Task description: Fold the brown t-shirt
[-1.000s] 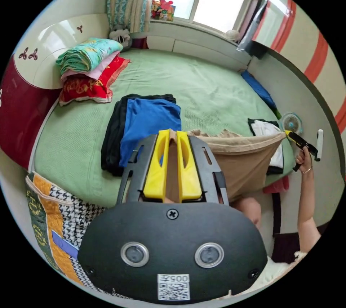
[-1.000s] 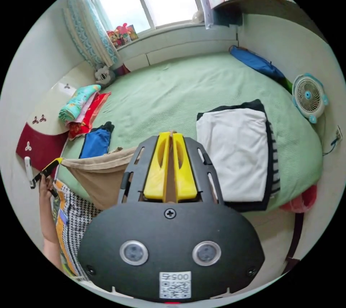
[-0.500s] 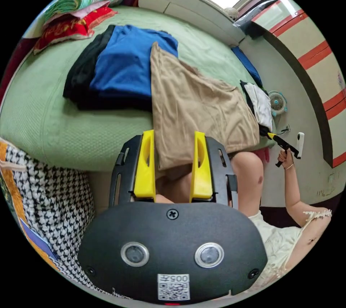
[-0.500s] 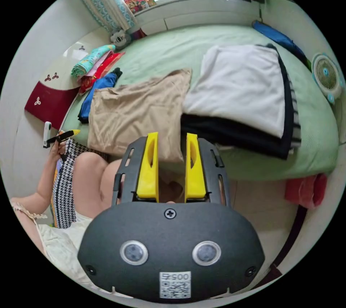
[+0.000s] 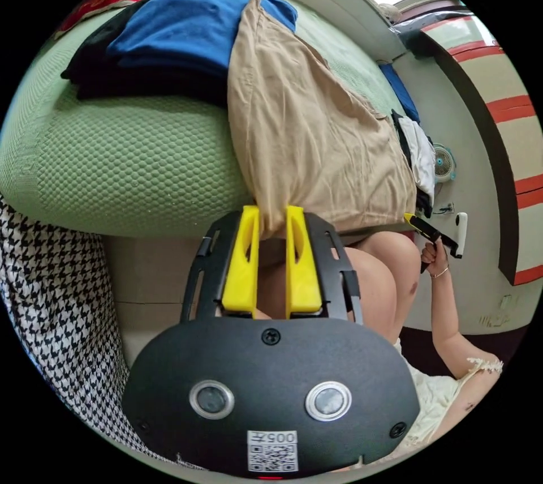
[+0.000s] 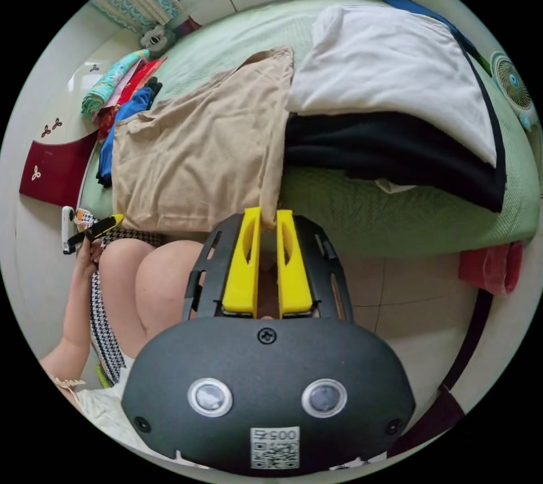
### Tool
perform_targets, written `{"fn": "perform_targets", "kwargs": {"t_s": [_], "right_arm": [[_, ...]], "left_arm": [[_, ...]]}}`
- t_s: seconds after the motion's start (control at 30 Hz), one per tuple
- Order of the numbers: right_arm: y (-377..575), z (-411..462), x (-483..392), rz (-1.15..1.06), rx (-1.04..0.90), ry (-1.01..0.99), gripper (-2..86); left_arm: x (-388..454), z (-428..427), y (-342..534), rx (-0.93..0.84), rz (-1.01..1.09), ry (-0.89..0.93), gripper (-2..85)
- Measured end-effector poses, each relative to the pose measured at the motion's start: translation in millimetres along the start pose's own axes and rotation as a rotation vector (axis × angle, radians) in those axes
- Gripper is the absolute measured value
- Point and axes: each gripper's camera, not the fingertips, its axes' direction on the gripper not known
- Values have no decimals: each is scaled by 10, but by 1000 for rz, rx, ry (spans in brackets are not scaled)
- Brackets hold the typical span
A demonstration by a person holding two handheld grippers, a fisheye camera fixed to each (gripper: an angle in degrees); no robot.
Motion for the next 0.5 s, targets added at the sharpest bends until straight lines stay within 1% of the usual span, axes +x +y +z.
{"fn": "perform_targets", "kwargs": {"t_s": [0.07, 0.13, 0.27, 0.37, 0.43, 0.5], "right_arm": [[-35, -127, -56, -53, 22, -5, 2], [-23, -313, -64, -66, 77, -14, -3], [76, -570, 41, -56, 141, -134, -6], [183, -440, 80, -66, 106, -158, -7], [233, -242, 107, -63, 76, -130, -4], [254, 12, 163, -39, 10, -108, 0]], "left_arm": [[131, -123, -26, 13, 49, -27, 55], [306, -371, -38, 64, 102, -38, 47], [429, -671, -37, 119, 107, -58, 45], [394, -607, -42, 78, 74, -72, 46], [286, -388, -27, 5, 3, -88, 46], [228, -281, 32, -7, -64, -117, 41]]}}
